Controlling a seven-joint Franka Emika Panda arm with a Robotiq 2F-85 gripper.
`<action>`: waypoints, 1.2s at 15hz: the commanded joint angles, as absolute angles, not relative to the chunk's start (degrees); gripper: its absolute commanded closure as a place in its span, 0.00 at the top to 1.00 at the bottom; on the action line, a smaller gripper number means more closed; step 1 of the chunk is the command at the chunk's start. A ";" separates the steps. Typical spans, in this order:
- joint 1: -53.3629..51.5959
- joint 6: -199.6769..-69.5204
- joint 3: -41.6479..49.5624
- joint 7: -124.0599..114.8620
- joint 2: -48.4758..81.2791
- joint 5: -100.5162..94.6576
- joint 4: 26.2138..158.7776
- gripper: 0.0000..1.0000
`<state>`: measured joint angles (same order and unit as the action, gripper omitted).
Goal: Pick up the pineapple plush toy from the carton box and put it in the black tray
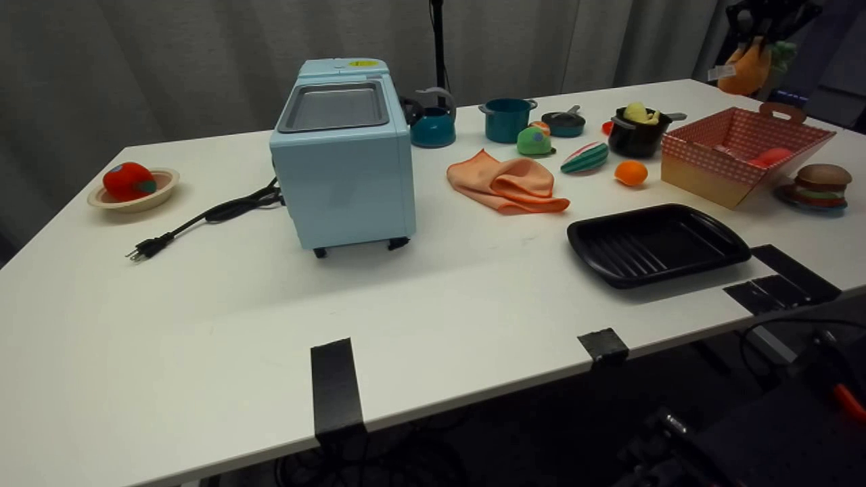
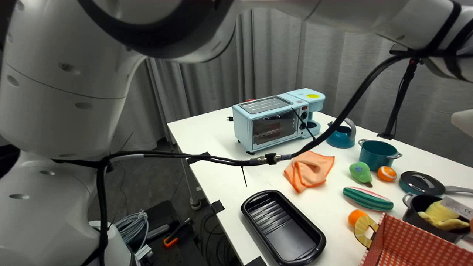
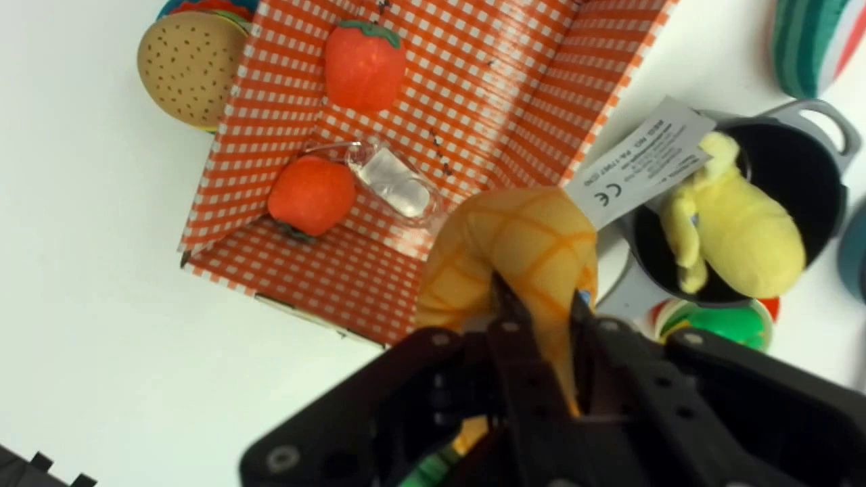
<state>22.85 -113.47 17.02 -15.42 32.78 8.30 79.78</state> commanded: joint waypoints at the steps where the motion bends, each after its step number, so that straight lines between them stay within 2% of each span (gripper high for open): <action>1: 22.23 -117.69 15.76 -11.27 22.81 9.81 88.14 0.04; 10: 16.96 -122.17 11.51 -1.99 6.41 8.74 105.29 0.04; 18: 10.34 -122.68 7.91 2.81 -1.36 4.56 119.91 0.04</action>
